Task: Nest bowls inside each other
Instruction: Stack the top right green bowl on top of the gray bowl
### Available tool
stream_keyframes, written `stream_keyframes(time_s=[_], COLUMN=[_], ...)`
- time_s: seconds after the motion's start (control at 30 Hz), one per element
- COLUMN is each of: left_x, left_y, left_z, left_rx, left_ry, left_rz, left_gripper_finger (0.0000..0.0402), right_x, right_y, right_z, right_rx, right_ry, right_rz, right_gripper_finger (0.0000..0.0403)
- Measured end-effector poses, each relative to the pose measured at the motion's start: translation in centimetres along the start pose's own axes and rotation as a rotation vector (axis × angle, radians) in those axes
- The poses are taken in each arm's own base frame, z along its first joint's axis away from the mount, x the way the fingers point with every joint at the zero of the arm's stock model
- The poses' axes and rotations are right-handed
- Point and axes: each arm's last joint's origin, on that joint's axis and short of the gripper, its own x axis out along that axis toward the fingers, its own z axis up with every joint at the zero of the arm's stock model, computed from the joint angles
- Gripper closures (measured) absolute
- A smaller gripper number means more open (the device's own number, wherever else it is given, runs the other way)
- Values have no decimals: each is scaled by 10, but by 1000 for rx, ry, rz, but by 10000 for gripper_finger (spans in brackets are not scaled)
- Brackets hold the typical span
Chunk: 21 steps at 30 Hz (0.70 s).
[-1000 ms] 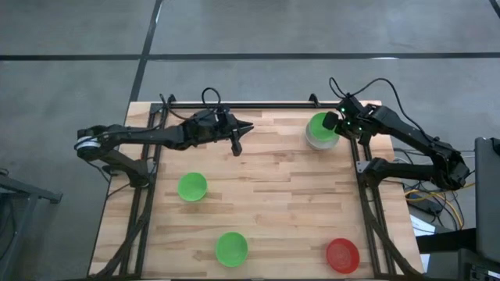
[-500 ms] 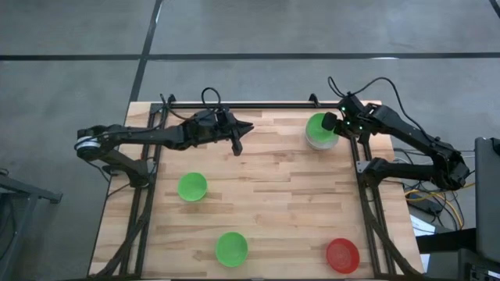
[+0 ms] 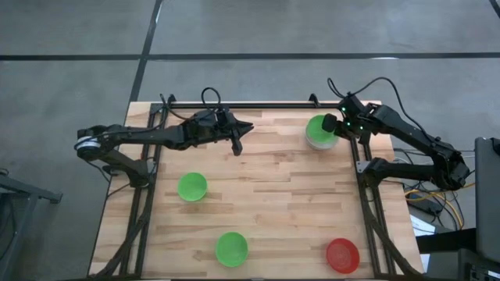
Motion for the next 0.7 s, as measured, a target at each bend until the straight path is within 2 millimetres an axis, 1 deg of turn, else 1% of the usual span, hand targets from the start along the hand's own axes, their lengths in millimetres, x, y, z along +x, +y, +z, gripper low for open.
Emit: stream_keyframes(time_s=[0.2,0.33,0.5,0.7], left_x=[0,0,0,0], left_y=[0,0,0,0], left_z=[0,0,0,0], left_rx=[0,0,0,0], left_ry=[0,1,1,1], left_rz=[0,0,0,0], left_gripper_finger=[348,348,348,348], right_x=[0,-1,0,0], right_y=[-7,-7,-10,-10], right_z=[-3,-3,3,11], right_rx=[3,3,31,42], right_ry=[32,23,-15,-11], right_rz=[-69,-71,-84,-35], right_gripper_finger=[394,394,394,394])
